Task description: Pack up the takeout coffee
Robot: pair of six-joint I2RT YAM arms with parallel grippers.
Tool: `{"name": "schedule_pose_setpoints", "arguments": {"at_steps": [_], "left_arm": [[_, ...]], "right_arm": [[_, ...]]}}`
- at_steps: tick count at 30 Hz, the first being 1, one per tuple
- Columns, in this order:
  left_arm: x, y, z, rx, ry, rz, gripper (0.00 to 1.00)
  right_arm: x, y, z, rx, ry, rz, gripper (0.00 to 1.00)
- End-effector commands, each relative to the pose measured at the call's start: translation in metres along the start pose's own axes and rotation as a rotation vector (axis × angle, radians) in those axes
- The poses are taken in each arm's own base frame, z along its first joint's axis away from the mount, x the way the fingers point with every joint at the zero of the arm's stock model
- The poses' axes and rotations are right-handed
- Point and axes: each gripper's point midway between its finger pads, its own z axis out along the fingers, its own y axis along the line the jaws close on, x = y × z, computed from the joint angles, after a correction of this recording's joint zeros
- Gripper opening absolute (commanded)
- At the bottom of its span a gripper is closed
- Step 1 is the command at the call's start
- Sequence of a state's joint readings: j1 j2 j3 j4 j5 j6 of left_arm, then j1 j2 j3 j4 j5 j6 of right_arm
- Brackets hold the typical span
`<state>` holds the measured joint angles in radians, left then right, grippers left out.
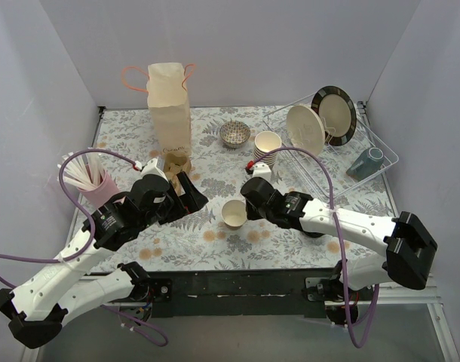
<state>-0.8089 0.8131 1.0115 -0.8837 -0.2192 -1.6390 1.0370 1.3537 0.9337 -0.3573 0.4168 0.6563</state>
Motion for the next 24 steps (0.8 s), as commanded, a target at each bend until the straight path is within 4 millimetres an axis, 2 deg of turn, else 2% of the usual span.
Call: {"name": "schedule_pose_setpoints", "arguments": {"at_steps": [1, 2, 3, 5, 9, 10, 12, 13, 17, 18, 20, 22, 24], "left_arm": [[-0.001, -0.002, -0.004, 0.014, -0.001, 0.002, 0.98], [-0.001, -0.002, -0.005, 0.015, -0.001, 0.005, 0.98], [-0.002, -0.003, -0.005, 0.016, -0.002, 0.009, 0.98], [-0.004, -0.003, -0.006, 0.017, -0.012, 0.015, 0.98], [-0.007, -0.004, -0.007, 0.025, -0.025, 0.024, 0.98], [-0.007, -0.005, -0.007, 0.027, -0.026, 0.031, 0.98], [-0.008, -0.007, -0.007, 0.034, -0.027, 0.035, 0.98], [-0.009, -0.008, -0.007, 0.039, -0.031, 0.041, 0.98], [-0.009, -0.009, -0.007, 0.047, -0.029, 0.053, 0.98], [-0.008, -0.009, -0.006, 0.046, -0.029, 0.057, 0.98], [-0.008, -0.009, -0.006, 0.046, -0.028, 0.066, 0.98], [-0.008, -0.011, -0.004, 0.051, -0.023, 0.069, 0.98], [-0.007, -0.012, -0.002, 0.052, -0.017, 0.074, 0.98]], "right_arm": [[-0.019, -0.007, -0.004, 0.085, -0.059, 0.047, 0.22], [-0.026, -0.003, -0.009, 0.080, -0.070, 0.060, 0.29], [-0.024, -0.008, -0.013, 0.102, -0.051, 0.056, 0.33], [-0.038, -0.005, -0.025, 0.089, -0.080, 0.070, 0.42], [-0.050, -0.019, -0.053, 0.133, -0.092, 0.047, 0.43], [-0.040, -0.040, -0.062, 0.222, -0.055, 0.021, 0.43], [-0.038, -0.060, -0.077, 0.302, -0.043, 0.057, 0.42], [-0.028, -0.079, -0.088, 0.368, -0.004, 0.034, 0.42], [-0.005, -0.116, -0.105, 0.467, 0.056, 0.089, 0.42], [0.006, -0.126, -0.105, 0.495, 0.079, 0.103, 0.42], [0.012, -0.140, -0.107, 0.508, 0.097, 0.151, 0.41], [0.024, -0.148, -0.103, 0.493, 0.134, 0.146, 0.38], [0.027, -0.156, -0.099, 0.498, 0.146, 0.164, 0.37]]}}
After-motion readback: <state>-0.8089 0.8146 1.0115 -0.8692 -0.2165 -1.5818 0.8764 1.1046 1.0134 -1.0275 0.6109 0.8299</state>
